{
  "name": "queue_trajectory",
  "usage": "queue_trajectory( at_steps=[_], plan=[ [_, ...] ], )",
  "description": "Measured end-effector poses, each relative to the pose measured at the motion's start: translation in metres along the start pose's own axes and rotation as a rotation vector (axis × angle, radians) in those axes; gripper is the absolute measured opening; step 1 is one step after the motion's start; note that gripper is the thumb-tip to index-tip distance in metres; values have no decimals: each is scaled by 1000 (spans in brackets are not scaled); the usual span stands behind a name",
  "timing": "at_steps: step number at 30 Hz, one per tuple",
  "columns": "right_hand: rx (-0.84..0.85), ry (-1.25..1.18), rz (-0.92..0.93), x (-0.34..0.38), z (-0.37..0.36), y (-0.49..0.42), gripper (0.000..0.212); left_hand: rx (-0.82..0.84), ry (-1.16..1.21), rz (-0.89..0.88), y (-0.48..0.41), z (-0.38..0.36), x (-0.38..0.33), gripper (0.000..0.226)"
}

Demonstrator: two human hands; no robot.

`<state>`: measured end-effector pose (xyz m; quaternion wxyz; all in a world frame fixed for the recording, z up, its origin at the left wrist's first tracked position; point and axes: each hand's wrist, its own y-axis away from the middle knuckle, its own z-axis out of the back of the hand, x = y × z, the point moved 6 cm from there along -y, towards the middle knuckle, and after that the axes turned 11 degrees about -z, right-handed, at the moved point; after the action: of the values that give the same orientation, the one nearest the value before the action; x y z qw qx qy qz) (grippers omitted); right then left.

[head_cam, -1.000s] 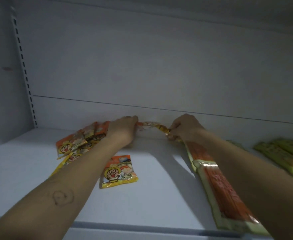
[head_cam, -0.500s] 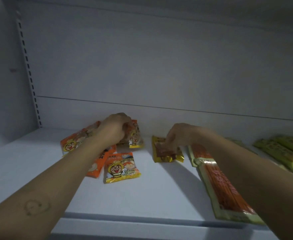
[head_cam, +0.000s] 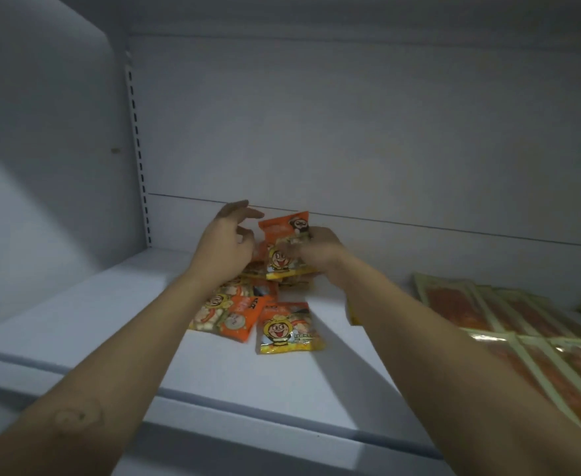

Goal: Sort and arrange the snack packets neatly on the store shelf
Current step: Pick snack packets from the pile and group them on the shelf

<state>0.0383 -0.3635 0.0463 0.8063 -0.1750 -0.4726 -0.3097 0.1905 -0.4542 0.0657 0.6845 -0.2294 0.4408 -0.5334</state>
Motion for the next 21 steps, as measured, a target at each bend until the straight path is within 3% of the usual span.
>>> queue_trajectory(
  at_steps=[4, 6, 9, 11, 17, 21],
  plan=[
    [-144, -121, -37, -9, -20, -5, 25, 116, -290, 322, 33, 17, 65, 32],
    [-162, -66, -9, -12, -25, -5, 21, 223, -337, 442, 49, 22, 84, 45],
    [-225, 75, -27, -24, -29, -5, 22, 623, -355, 432, 68, 9, 98, 69],
    [-266, 126, -34, -32, -29, -3, 26, 753, -357, 401, 69, 8, 102, 70],
    [-325, 117, 31, -28, -25, 9, 17, 796, -367, 488, 29, 9, 119, 75],
    [-289, 125, 25, -30, -31, 8, 33, 767, -283, 553, 30, -4, 136, 95]
  ],
)
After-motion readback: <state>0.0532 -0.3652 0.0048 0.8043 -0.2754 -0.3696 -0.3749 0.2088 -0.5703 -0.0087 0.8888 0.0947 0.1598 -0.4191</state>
